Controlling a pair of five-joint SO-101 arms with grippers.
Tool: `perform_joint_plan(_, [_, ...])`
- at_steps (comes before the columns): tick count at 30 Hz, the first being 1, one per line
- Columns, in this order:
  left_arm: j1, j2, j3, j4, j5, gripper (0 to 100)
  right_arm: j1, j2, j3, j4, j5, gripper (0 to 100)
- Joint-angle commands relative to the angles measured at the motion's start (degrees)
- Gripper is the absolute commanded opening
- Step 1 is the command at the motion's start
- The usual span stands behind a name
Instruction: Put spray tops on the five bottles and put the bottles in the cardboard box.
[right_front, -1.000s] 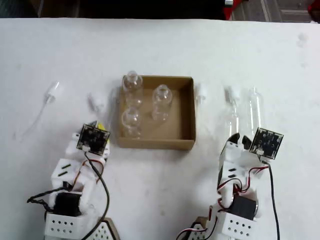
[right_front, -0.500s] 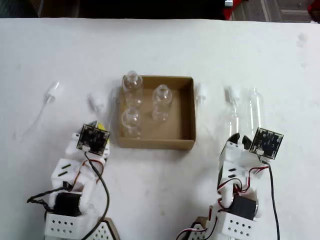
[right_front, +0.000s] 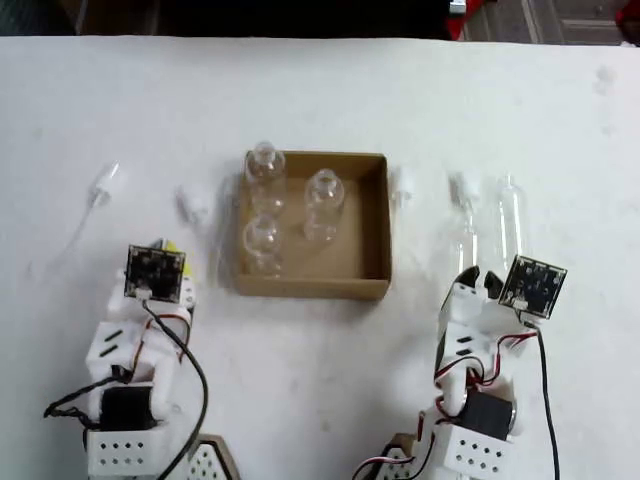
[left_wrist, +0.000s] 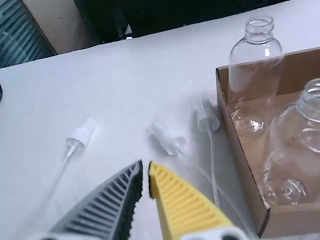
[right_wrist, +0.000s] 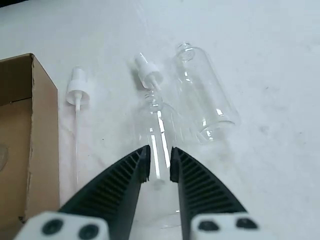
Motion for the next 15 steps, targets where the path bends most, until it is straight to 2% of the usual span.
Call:
perform_joint_plan(1, [-0.9,-0.3,-2.6,0.6,1.1,3,0.6,-0.2,0.9,-1.6,0.1,5.4])
perform_joint_plan(6, [-0.9,-0.6,-2.4,0.4,1.0,3,0.6,-0.2,0.9,-1.6,0.1,5.4])
perform_joint_plan(9, [-1.2,-0.7,-1.1,-2.3,1.1,3,0.6,-0.2,0.9,-1.6,0.1,5.5])
perform_joint_plan(15, [-0.8,-0.3,-3.3,1.5,1.1,3,3.2,-0.4,0.5,-2.3,-0.4,5.7])
